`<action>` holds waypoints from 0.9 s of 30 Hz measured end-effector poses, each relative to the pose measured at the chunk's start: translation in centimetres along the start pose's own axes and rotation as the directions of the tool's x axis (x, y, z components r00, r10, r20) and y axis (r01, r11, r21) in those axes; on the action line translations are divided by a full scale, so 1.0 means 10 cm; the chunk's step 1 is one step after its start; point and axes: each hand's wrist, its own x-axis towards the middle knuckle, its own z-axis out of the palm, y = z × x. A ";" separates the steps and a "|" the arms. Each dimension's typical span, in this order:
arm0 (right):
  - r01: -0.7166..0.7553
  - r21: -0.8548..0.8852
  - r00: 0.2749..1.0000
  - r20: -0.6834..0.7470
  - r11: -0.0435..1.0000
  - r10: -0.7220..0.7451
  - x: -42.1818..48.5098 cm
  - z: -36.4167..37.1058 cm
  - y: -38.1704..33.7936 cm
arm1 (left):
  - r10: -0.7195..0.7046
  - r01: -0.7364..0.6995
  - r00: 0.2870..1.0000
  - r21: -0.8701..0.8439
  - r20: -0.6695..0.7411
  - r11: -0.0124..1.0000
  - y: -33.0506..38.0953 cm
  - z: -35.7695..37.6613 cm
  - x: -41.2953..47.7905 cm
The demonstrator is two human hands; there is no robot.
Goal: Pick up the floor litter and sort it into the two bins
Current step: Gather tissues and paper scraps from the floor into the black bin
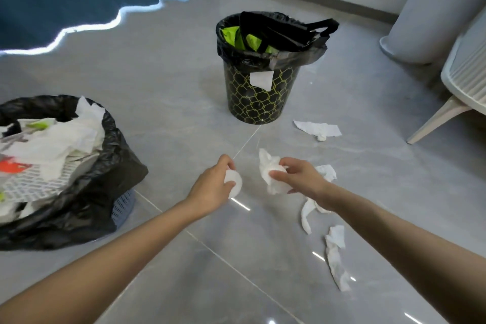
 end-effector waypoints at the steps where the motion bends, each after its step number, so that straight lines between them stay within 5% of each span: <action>1: 0.003 0.041 1.000 0.014 0.999 -0.003 0.05 0.00 -0.14 | 0.024 -0.026 0.998 -0.024 -0.058 0.999 0.04 -0.14 0.01; 13: 0.276 0.303 0.927 0.167 0.912 -0.335 0.26 0.94 -1.84 | -0.080 -0.046 0.791 -0.189 -0.607 0.981 -0.19 -1.72 -0.35; 21: 0.649 0.039 0.743 0.184 0.760 -0.644 0.15 2.03 -2.54 | -0.178 0.123 0.654 -0.129 -0.735 0.984 -0.86 -2.33 -1.00; 27: 0.714 -0.211 0.700 0.234 0.668 -0.674 0.18 2.36 -2.64 | -0.300 0.248 0.686 -0.175 -0.663 0.953 -1.14 -2.36 -1.22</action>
